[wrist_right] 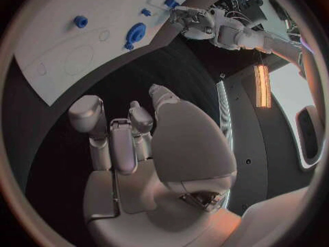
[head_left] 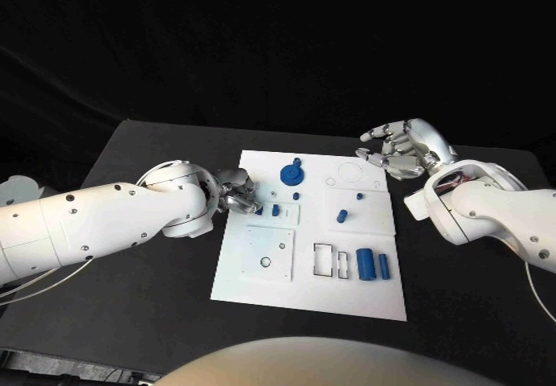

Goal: Assemble the parts on the task board

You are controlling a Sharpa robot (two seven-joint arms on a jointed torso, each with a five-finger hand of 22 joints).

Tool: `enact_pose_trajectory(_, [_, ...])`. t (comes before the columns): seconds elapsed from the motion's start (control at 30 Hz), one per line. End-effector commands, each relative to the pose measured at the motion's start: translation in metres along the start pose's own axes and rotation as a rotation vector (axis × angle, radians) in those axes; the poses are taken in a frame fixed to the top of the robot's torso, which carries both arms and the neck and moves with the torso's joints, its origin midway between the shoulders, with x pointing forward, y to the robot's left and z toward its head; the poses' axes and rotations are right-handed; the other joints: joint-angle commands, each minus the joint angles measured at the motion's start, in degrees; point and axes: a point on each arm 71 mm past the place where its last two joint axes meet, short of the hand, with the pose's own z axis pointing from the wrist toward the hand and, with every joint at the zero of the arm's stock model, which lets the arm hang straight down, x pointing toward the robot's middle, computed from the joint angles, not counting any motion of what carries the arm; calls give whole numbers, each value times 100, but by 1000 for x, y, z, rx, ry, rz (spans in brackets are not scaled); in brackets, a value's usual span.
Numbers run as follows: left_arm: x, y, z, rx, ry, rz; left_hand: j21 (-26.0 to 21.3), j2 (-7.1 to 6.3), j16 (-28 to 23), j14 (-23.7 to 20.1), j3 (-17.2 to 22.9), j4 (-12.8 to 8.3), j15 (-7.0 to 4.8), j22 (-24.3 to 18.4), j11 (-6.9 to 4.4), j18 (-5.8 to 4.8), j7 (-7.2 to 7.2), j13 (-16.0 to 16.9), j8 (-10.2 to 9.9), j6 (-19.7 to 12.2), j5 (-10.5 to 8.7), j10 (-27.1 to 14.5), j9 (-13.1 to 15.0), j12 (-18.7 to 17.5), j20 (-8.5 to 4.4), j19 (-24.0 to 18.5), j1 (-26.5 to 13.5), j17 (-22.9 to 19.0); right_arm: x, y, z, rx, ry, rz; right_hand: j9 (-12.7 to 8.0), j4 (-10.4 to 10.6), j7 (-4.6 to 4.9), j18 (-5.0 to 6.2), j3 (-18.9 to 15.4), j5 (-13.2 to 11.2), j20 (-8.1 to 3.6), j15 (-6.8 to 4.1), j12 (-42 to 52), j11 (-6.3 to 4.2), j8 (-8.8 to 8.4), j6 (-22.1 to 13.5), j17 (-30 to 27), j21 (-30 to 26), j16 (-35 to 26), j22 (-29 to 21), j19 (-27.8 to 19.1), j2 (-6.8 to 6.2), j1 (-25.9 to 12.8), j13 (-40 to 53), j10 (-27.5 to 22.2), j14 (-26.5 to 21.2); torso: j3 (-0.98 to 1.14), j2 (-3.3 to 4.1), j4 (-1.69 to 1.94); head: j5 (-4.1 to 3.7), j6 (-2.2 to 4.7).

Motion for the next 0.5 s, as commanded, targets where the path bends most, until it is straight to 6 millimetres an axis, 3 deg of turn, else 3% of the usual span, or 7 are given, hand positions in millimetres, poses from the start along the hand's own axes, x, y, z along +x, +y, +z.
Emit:
enact_pose_trajectory(0.03, [4, -2, 1, 2, 33, -19, 11, -4, 16, 495, 354, -320, -40, -1, -8, -81, -117, -5, 4, 103, -19, 39, -9, -27, -17, 40, -67, 1173, 1, 0, 0, 1, 13, -4, 5, 0, -10, 75, 25, 31, -7, -43, -19, 0, 14, 40, -11, -37, -19, -9, 2, 3, -49, -9, -25, 147, -4, -4, -3, -5, -5])
enact_pose_trajectory(0.5, [3, 1, 2, -9, 37, -19, 4, -48, 16, 495, 175, -161, -53, -1, -23, -82, -140, 3, -21, 144, -31, 41, -35, -28, -30, 44, -269, 1173, 1, -1, 0, 5, 12, -5, 4, 1, -10, 75, 30, 32, -7, -43, -24, 1, 14, 38, -13, -44, -21, -14, 2, 3, -60, -16, -29, 147, -9, -2, 2, -12, -14])
